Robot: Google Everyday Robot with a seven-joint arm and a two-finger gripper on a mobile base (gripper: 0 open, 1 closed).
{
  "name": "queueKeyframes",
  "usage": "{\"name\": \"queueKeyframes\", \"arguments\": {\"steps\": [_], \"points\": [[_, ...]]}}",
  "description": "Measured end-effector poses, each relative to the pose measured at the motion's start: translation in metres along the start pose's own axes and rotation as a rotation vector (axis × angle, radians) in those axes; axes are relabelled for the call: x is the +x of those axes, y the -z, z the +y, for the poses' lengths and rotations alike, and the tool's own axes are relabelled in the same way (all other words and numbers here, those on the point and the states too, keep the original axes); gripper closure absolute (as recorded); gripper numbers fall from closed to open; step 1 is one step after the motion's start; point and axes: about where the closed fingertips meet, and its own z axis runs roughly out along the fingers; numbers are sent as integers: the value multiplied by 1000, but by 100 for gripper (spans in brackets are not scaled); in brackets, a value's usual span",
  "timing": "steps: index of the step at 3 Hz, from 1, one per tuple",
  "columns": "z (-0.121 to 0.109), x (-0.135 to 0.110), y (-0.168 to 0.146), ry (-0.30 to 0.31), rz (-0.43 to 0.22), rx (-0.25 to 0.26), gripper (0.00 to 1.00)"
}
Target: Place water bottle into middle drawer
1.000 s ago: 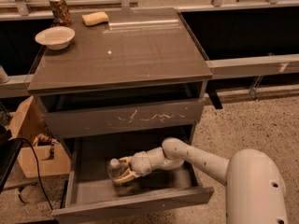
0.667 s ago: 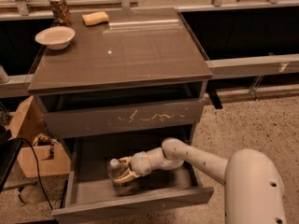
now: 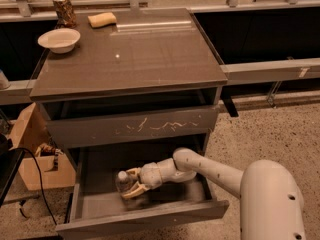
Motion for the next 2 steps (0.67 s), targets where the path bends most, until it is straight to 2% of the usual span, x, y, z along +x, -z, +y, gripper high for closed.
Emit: {"name": "queueKeyframes", "arguments": {"steps": [1, 2], "points": [[0, 11, -3, -28, 7, -10, 51], [0, 11, -3, -28, 7, -10, 50]]}}
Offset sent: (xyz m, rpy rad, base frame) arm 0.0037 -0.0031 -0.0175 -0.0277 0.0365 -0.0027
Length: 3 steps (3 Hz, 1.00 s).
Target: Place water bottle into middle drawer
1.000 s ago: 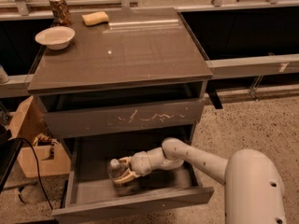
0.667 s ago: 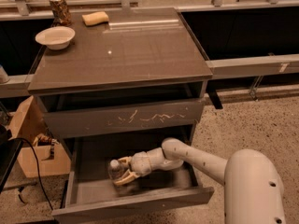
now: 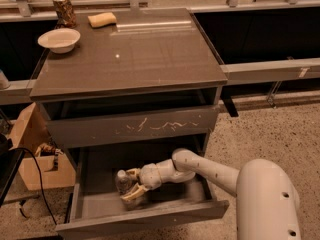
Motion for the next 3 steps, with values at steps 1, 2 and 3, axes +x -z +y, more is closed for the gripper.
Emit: {"name": "queueKeyframes", "arguments": {"steps": [1, 2, 3], "points": [[0, 0, 0, 0, 0, 0, 24], [0, 0, 0, 0, 0, 0, 0], [0, 0, 0, 0, 0, 0, 0]]}}
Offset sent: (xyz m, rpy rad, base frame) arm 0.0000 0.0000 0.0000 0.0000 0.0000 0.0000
